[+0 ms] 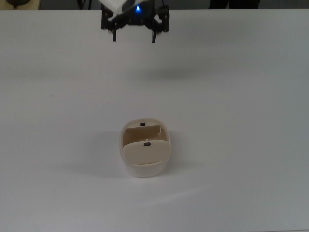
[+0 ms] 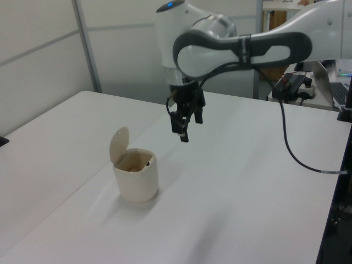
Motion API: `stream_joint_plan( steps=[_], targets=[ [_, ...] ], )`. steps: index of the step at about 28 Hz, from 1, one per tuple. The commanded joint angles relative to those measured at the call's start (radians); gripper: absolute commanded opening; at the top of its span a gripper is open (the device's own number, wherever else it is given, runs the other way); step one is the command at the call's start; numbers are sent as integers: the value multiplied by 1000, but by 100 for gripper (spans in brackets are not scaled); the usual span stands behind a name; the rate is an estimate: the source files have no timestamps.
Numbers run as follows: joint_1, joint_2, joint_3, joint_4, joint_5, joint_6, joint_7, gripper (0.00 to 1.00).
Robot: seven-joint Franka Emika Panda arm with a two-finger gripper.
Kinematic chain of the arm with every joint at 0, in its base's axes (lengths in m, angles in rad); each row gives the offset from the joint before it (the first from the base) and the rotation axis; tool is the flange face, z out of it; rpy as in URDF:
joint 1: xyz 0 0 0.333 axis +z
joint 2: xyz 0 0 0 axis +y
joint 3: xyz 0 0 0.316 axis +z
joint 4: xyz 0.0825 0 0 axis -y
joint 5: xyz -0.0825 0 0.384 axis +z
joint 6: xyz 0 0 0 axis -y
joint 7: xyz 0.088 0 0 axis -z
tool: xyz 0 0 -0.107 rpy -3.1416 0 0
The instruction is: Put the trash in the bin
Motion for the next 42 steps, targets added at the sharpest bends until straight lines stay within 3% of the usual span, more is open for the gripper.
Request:
stream_joint_plan(
  steps=[1, 11, 42],
  targets=[
    [-13, -68, -16, -12, 17, -33, 27, 100],
    [-67, -88, -31, -9, 23, -36, 14, 100],
    [-68, -89, -40, -9, 40, -36, 13, 100]
  ],
)
